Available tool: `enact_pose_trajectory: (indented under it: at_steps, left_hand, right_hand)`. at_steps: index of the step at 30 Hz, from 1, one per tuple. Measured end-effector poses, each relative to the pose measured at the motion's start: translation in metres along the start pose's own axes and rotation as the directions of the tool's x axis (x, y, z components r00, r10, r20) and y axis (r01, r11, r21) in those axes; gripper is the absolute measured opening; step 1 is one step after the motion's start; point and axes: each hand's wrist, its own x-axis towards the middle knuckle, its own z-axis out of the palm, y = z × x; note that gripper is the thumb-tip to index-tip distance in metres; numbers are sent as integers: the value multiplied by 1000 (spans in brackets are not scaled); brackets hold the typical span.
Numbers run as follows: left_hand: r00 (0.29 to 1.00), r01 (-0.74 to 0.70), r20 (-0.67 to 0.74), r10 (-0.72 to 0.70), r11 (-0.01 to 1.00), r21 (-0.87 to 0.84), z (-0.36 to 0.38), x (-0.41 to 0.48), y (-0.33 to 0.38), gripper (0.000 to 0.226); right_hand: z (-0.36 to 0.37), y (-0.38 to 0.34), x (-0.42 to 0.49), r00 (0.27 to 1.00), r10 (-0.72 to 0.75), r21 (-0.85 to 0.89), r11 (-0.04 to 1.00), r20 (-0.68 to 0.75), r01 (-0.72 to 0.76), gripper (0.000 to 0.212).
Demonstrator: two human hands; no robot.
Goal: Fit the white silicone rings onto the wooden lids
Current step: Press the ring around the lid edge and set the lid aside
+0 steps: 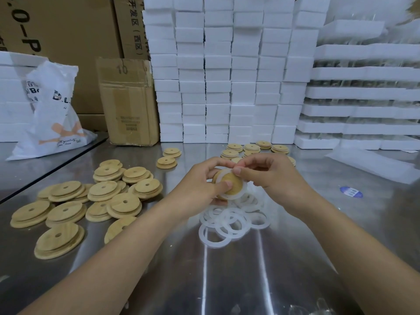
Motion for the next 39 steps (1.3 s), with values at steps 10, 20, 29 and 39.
enact_pose_trajectory:
  at_steps: [10,20,29,39]
  left_hand:
    - [999,-20,25,20,1000,5,-2,-1,-3,20]
    - [997,55,65,-43,978,-202,-10,2,-7,24]
    - [998,33,-31,-46,941,-338,-13,4,-6,21]
    - [992,-70,-118,34,945,-319,-12,6,-8,25]
  right_hand:
    - [2,-1,-2,999,37,11,999,9,-37,3]
    - [-2,-5,-3,996,85,-38,996,13,-85,5]
    - [-6,-8,-4,989,149,-1,989,-7,-149,6]
    - [-7,-14,-4,987,159,54,986,1,-158,7]
